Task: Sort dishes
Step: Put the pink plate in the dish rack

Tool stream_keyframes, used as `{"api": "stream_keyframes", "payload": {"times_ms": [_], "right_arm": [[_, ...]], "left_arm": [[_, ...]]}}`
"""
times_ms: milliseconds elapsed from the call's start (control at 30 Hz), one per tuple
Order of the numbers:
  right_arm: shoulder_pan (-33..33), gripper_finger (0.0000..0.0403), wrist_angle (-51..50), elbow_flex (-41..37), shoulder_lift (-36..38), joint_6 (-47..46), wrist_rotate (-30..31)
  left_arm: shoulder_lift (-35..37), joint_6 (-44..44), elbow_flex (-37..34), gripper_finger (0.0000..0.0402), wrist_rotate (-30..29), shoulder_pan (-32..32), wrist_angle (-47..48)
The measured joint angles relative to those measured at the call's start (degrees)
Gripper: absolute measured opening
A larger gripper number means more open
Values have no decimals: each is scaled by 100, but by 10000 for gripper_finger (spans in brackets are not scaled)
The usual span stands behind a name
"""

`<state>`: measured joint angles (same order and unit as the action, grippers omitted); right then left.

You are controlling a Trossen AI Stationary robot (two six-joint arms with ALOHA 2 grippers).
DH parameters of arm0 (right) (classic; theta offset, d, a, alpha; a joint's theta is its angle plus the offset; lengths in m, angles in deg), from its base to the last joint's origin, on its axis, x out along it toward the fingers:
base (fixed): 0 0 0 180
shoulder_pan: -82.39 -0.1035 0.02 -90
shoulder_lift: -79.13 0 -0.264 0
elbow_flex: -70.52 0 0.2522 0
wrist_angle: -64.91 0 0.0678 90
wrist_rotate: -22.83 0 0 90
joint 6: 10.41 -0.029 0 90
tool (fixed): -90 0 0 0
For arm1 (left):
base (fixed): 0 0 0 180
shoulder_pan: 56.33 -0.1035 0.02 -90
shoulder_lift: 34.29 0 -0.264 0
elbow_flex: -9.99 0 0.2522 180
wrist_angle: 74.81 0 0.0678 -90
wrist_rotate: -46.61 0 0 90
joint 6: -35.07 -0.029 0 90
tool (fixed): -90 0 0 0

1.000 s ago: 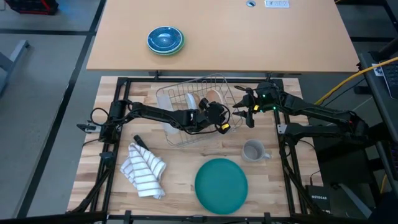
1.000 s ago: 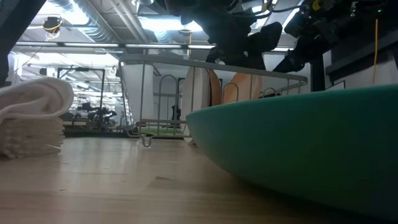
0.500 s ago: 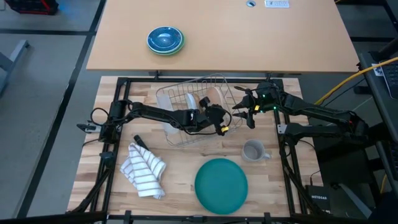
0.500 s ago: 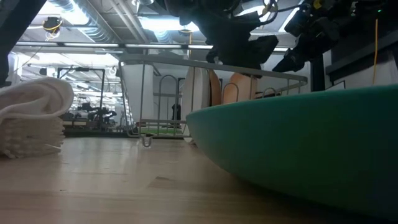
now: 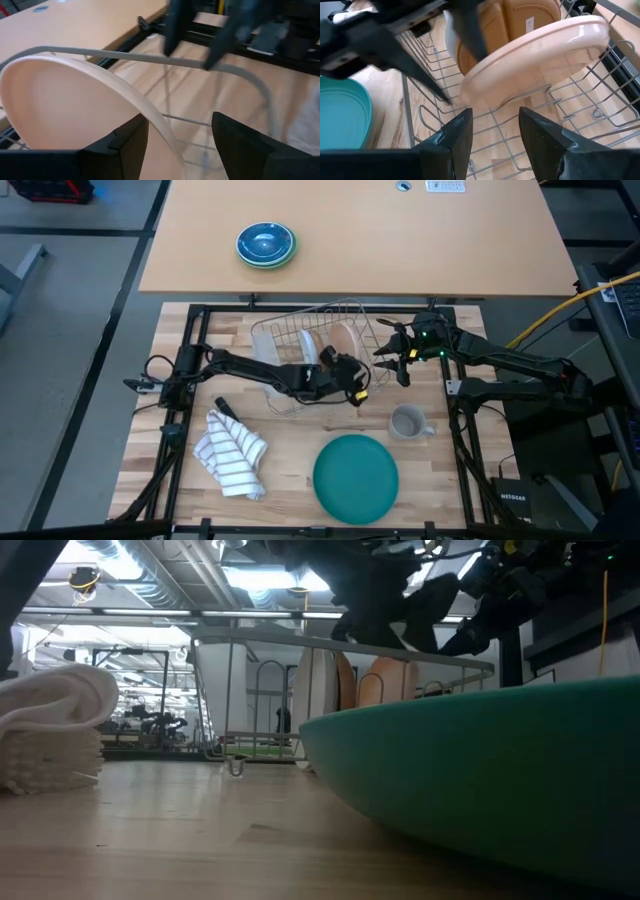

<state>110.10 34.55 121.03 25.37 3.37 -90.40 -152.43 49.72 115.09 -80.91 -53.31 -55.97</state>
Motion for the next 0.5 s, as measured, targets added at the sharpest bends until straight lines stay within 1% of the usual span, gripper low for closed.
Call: {"api": "stream_keyframes", "payload": {"times_ms": [100, 267, 500], "right_arm": [[0, 165, 0, 0, 1, 0, 0], [0, 165, -6, 0, 1, 0, -2], [0, 165, -76, 0, 1, 0, -71]], "left_arm": [[1, -5, -1, 210, 0, 131, -6], [0, -272, -1, 210, 2, 201, -7], [0, -24, 0, 210, -91, 143, -24]]}}
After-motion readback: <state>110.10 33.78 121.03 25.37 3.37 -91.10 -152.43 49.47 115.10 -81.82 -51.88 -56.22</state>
